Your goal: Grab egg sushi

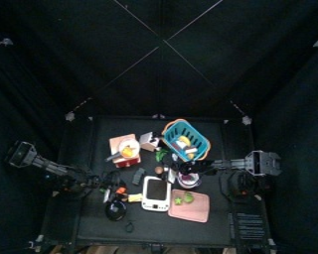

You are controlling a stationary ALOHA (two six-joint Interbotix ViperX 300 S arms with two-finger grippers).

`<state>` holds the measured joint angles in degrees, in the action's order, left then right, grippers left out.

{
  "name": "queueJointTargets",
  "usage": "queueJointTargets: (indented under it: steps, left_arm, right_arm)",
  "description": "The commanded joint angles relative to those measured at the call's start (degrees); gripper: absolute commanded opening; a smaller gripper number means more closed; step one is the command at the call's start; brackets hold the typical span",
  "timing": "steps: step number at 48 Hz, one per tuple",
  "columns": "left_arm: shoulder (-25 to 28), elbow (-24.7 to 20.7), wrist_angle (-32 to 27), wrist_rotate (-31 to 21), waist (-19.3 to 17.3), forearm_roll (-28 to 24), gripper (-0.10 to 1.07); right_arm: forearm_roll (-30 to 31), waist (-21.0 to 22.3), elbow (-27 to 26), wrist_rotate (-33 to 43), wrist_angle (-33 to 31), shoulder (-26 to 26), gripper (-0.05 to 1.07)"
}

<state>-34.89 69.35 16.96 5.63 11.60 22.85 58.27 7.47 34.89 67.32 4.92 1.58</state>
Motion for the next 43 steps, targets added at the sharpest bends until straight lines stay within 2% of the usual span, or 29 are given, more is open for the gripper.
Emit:
queueJointTargets:
  steps: [1, 9, 15, 21, 27, 34, 43]
  left_arm:
    - [-2.99, -0.70, 1.14, 0.09, -2.90, -2.81, 0.85]
    - [-7.21, -1.41, -0.18, 0.18, -8.09, -8.79, 0.85]
    - [-9.14, -1.67, -5.36, 0.00, -12.30, -14.94, 0.85]
    - [-9.84, -2.20, -10.81, 0.00, -14.68, -18.37, 0.85]
    - [-9.93, -1.14, -11.69, 0.09, -14.94, -19.78, 0.85]
    - [-10.46, 0.35, -12.22, 0.18, -14.85, -21.45, 0.85]
    - [-13.89, 2.55, -12.83, 0.09, -15.12, -25.84, 0.85]
  right_arm:
    - [-2.20, -0.53, -2.11, 0.18, 0.18, 2.29, 1.02]
    - [-7.65, -2.02, -4.13, -0.09, 0.18, 1.05, 1.02]
    - [-10.02, -3.78, -5.54, -0.18, 0.18, -0.44, 1.02]
    - [-10.37, -5.80, -8.09, -0.26, 0.18, -3.34, 1.02]
    - [-8.96, -7.47, -10.11, -0.26, 0.18, -7.03, 1.02]
    - [-3.87, -9.05, -11.34, -0.26, 0.18, -11.07, 1.02]
    - [-1.49, -11.07, -16.52, -0.26, -1.58, -16.26, 1.02]
